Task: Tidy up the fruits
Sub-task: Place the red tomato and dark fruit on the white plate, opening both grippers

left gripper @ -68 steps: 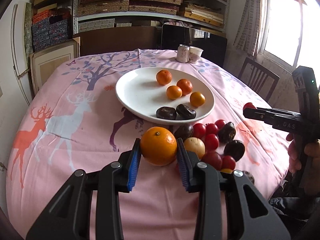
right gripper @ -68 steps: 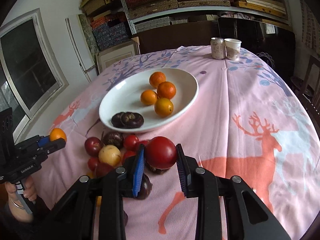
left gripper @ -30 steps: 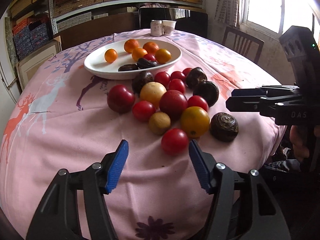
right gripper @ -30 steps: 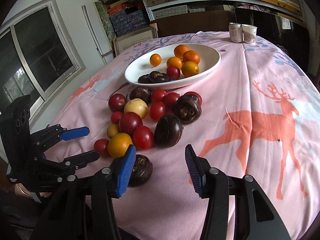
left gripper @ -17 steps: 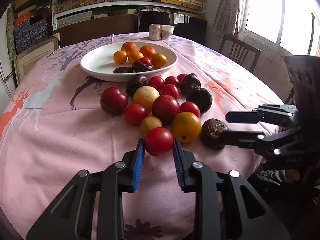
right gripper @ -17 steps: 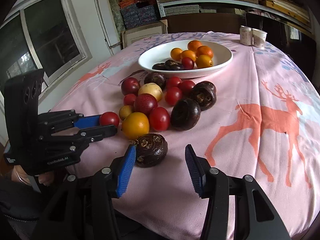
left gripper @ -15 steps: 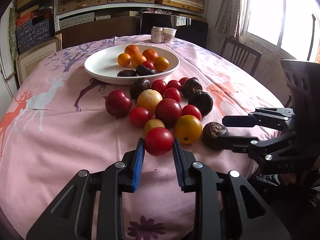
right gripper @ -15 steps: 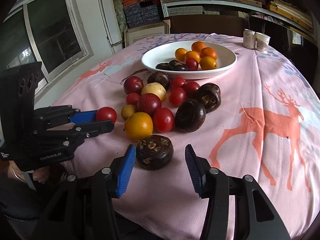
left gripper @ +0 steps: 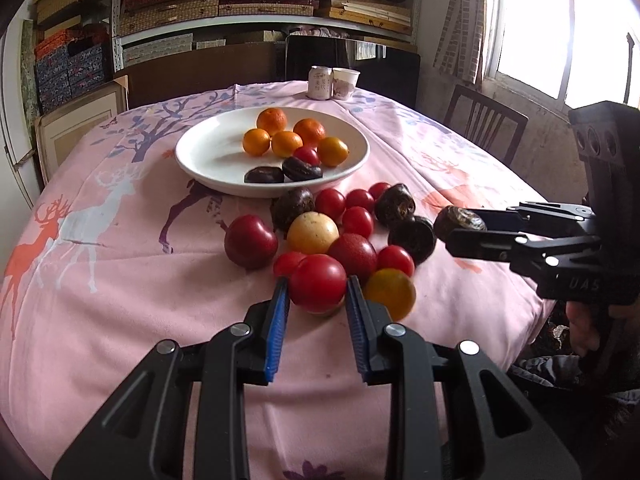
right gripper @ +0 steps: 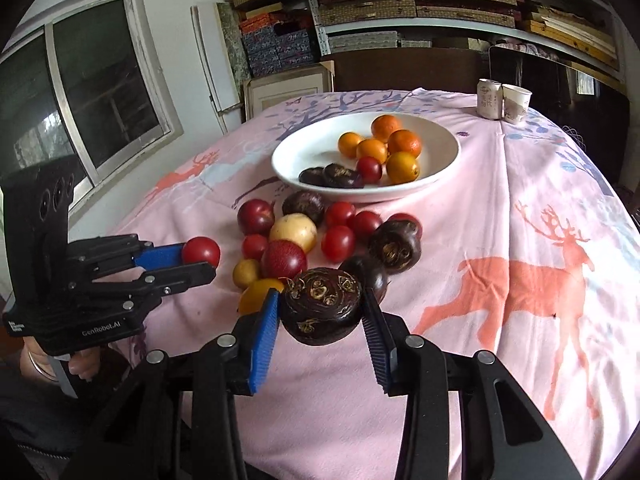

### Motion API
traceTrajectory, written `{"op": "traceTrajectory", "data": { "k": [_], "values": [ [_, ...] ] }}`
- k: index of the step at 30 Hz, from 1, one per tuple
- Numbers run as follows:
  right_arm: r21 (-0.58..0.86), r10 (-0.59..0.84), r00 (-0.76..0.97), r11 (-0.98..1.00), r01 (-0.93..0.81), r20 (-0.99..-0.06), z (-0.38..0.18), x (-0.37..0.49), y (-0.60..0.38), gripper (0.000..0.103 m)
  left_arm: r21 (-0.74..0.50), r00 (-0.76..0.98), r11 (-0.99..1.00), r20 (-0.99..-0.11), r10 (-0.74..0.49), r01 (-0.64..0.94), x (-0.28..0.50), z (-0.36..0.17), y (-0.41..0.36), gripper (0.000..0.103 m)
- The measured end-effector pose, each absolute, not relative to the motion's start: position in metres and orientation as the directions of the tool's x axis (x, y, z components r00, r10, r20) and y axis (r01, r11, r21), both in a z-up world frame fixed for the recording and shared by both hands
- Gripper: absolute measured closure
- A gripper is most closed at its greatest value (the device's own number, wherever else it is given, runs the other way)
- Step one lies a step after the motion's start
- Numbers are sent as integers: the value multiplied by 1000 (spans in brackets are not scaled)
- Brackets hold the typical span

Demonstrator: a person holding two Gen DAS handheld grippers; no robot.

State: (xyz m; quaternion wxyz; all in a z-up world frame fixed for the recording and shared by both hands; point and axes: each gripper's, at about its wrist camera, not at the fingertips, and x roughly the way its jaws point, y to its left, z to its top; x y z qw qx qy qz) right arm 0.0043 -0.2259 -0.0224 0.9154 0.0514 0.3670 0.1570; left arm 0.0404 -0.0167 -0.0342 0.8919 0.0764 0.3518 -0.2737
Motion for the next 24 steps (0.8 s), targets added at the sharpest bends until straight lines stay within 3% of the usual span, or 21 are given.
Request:
{"op": "traceTrajectory", "data": {
  "k": [7,14,16,17,18,24],
  "values": [
    [234,342,688,940,-250,-640,6,94,-227,62,-45,648,877,-656,-387,478,116,-13,-22,76],
    [271,359,647,933,-237,-673,1,185,-200,59,-31,636,913,-708,-307,407,195,-25,-38,75],
    [266,345,655,938,-220,-672,0,190,-200,54,-39,629,920,-718,-297,390,205,-27,-39,57],
    [266,346,661,938,-224,-666,0,187,-201,54,-41,642,926,-709,-292,375,206,-25,-36,40],
    [259,346,664,938,-230,-663,1,182,-202,54,-43,665,931,-688,-291,363,201,-23,-31,29],
    [253,335,680,942,-221,-652,-7,122,-227,51,5,673,909,-674,-304,416,157,-25,-15,27]
  ]
}}
